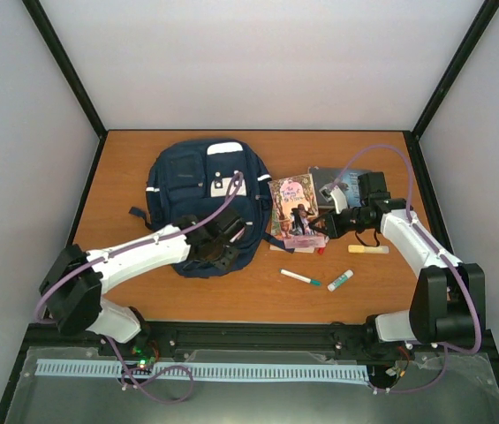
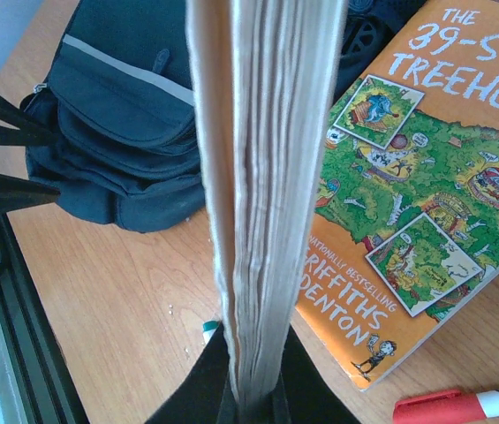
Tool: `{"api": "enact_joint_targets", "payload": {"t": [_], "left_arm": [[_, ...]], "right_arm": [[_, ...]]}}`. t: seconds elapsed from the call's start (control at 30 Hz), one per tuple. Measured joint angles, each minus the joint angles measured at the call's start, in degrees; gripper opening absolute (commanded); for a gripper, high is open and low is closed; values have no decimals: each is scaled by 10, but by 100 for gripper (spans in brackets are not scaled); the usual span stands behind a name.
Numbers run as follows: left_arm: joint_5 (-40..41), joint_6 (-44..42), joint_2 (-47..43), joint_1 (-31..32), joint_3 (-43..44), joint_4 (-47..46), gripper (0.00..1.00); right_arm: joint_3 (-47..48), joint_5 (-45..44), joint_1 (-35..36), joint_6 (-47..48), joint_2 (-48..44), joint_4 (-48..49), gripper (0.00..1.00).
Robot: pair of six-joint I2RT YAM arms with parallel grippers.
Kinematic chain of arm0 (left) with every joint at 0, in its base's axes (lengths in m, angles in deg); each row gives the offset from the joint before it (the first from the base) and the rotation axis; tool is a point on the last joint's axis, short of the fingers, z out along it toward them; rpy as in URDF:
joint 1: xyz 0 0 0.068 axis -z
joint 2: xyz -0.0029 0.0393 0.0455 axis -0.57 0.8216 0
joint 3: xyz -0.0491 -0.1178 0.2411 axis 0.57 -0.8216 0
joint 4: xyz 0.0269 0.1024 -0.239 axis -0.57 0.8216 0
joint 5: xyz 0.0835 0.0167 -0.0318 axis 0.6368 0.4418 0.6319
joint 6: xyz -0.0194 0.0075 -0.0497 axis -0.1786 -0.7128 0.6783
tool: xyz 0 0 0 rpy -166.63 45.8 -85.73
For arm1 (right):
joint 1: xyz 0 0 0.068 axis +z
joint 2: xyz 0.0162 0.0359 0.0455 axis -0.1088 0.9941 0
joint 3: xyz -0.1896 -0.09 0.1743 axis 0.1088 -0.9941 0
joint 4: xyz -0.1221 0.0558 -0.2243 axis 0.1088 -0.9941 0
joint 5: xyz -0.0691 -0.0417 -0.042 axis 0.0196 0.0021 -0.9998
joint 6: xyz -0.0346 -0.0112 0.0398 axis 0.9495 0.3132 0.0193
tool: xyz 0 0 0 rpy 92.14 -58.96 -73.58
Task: Pack the student bag
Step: Adjust the student bag at the center of the board, then place the book in the student bag.
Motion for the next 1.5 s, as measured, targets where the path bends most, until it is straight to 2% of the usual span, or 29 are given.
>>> {"api": "enact_joint_targets", "payload": {"t": [0.23, 0.53, 0.6, 0.83, 1.03, 1.13, 1.27, 1.5], "left_arm": [[18, -20, 52, -1, 19, 13, 44], [40, -40, 119, -1, 56, 19, 6], [45, -40, 121, -1, 67, 21, 2], [75, -40, 94, -1, 100, 34, 1], [124, -39, 42, -7, 135, 49, 1], [141, -35, 34, -8, 162, 57, 1], [159, -34, 34, -8, 204, 68, 1], [197, -30, 34, -10, 252, 79, 1]], "right_arm": [[0, 0, 0, 3, 0, -3, 3], [-1, 0, 0, 4, -5, -6, 3], [-1, 1, 0, 3, -9, -6, 3], [18, 30, 0, -10, -7, -51, 3], [115, 103, 0, -45, 43, -122, 3], [129, 138, 0, -82, 51, -135, 3], [103, 181, 0, -151, 45, -142, 3], [-27, 219, 3, -264, -7, -125, 3]]}}
